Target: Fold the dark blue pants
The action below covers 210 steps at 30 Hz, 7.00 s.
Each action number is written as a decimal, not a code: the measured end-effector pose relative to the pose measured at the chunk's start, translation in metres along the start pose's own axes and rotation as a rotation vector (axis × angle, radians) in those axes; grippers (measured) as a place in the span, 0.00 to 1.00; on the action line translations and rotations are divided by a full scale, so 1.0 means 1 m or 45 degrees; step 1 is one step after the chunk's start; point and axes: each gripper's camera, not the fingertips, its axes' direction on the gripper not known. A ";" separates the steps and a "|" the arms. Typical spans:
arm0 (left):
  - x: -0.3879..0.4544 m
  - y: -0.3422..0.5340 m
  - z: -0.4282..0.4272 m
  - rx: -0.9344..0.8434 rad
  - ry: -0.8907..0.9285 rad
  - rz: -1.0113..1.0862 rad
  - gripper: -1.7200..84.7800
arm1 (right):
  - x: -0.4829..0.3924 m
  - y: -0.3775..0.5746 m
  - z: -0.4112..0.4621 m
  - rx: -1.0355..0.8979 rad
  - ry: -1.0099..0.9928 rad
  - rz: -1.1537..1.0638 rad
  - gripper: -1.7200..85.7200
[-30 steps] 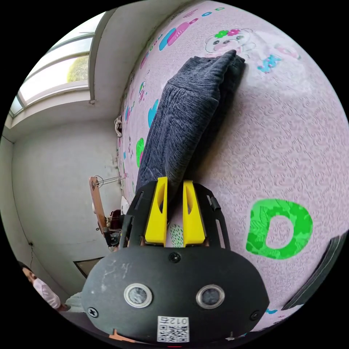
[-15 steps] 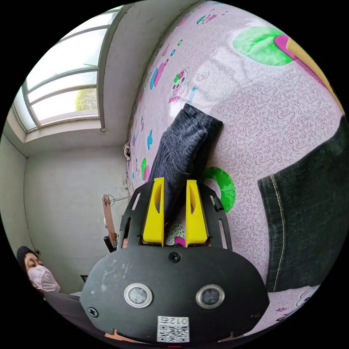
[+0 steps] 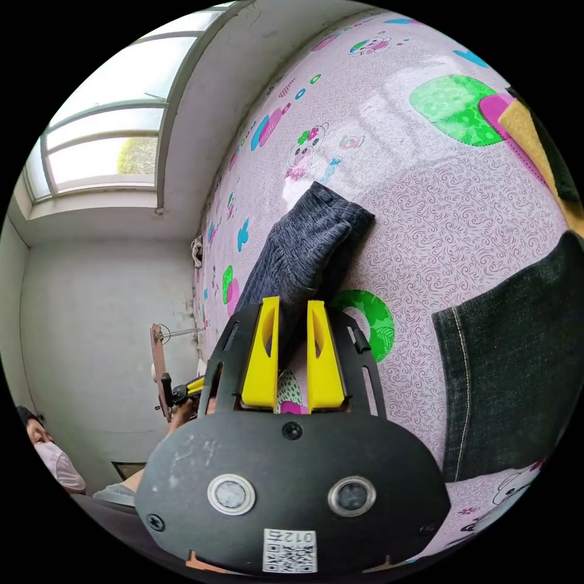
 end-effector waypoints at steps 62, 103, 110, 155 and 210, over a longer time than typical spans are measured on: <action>-0.048 0.171 0.114 0.972 0.285 -0.626 0.04 | -0.261 -0.135 0.030 0.211 0.481 -0.542 0.07; -0.087 0.030 0.062 0.484 0.077 -0.492 0.03 | -0.302 0.234 0.479 -0.603 0.140 -1.079 0.11; -0.133 0.003 0.052 0.384 0.295 -0.528 0.03 | -0.285 0.259 0.478 -0.645 0.187 -1.165 0.14; 0.054 0.004 0.014 0.491 0.232 -0.366 0.03 | 0.077 -0.176 0.039 0.058 0.020 0.093 0.16; 0.024 -0.087 -0.021 0.451 0.589 -0.381 0.03 | -0.364 -0.104 0.098 0.283 0.295 -1.000 0.10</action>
